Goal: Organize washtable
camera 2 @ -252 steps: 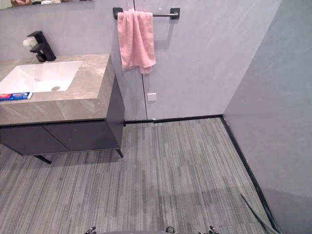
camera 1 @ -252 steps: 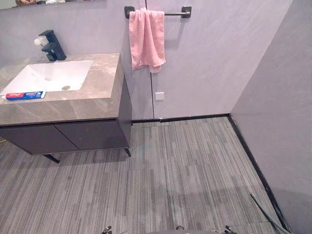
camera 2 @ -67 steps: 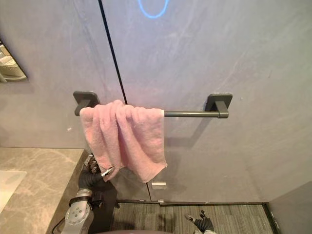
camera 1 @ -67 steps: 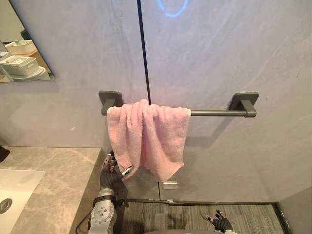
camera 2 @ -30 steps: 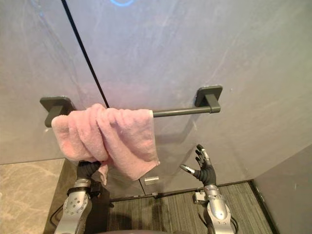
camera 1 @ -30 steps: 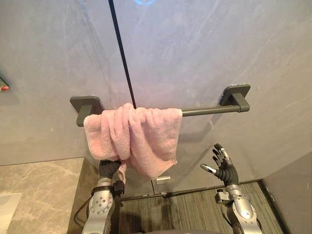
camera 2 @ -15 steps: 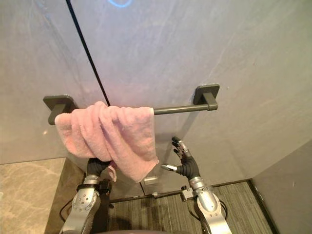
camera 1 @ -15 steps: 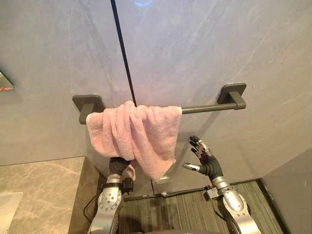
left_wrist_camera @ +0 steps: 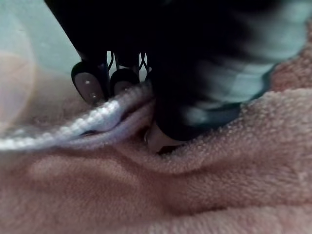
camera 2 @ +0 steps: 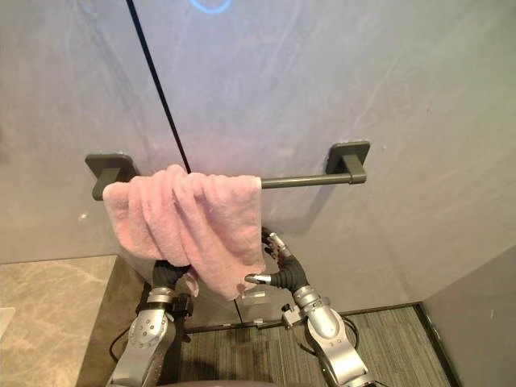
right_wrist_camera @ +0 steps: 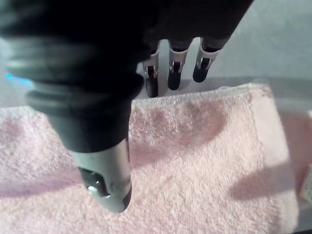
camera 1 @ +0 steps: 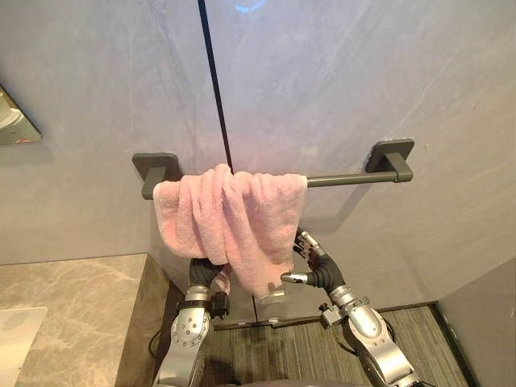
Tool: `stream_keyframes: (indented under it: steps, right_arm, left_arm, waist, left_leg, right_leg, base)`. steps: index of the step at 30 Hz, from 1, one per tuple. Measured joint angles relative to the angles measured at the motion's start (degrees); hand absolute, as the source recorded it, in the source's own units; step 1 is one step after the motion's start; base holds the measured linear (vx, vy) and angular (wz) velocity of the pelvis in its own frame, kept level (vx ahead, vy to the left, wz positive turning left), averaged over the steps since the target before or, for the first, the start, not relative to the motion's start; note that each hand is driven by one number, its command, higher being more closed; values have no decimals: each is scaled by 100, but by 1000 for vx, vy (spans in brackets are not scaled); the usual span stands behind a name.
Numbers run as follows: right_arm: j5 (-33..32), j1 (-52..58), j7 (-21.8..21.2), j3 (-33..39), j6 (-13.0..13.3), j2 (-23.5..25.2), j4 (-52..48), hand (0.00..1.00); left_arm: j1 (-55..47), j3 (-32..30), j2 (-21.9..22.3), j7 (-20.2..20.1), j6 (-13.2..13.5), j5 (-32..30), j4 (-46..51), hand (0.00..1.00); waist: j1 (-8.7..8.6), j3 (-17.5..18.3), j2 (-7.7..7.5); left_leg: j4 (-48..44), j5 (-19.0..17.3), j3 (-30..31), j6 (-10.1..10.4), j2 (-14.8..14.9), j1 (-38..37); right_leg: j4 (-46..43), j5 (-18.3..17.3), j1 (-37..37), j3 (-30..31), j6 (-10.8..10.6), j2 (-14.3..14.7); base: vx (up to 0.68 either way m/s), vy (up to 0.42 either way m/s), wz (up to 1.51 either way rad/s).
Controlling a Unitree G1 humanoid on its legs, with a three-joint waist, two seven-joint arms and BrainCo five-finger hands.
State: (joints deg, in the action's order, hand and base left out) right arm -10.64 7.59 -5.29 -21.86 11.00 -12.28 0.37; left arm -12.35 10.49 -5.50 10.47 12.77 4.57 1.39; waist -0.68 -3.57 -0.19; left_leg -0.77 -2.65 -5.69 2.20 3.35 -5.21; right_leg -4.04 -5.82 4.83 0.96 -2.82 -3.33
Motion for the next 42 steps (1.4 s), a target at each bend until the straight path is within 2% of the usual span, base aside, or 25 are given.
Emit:
stream_keyframes:
  steps: [6,13,26,42]
  right_arm:
    - [55,-190,-16,-356,-29,66,354,100]
    - [55,-342,-75,-360,-31,72,560,100]
    - [57,-387,-65,-293,-31,206,561,100]
    - [53,-370,161,926,-27,357,476,100]
  left_arm:
    - [-5,134,-14,0,2,75,-1,100]
    - [-6,135,-37,-2,3,155,-3,100]
    - [-9,130,-41,-18,5,163,-75,100]
    - [-7,-220,18,-42,5,203,-71,100]
  waist:
    - [38,28,-30]
    - [135,68,-75]
    - [142,96,-115]
    - [142,96,-118]
  left_leg:
    - [86,88,73,14,3,2]
    - [147,153,76,19,19,3]
    - [283,271,84,33,32,-6]
    - [382,269,69,31,5,-27]
  right_leg:
    - [17,16,5,-76,12,4]
    - [33,48,-11,-84,29,19]
    - [133,150,-16,-90,26,35]
    - [224,164,-12,-85,4,26]
  base:
    - [-21,-16,7]
    - [-14,-7,0]
    - [-18,-5,0]
    - [0,0,0]
